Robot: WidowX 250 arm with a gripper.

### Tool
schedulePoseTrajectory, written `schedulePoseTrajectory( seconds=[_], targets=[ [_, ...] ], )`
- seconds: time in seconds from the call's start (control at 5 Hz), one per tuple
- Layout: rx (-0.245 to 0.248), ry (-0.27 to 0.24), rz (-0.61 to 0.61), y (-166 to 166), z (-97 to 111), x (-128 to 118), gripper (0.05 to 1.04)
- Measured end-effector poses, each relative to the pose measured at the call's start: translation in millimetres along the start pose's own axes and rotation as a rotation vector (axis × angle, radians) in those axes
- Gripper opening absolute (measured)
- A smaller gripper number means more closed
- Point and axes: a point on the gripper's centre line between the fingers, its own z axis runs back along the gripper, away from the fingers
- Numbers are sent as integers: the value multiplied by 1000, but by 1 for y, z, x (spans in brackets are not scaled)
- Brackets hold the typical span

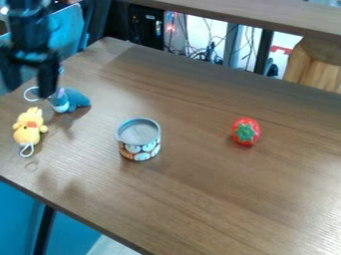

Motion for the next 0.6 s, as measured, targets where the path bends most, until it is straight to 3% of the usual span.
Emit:
schedulePoseTrajectory(
  seconds=[0.2,0.4,0.6],
  targets=[
    [69,-49,-162,-27,36,11,1005],
    [85,-48,-238,-41,38,24,1004],
    [53,9,-271,-46,14,34,1005]
  ],
)
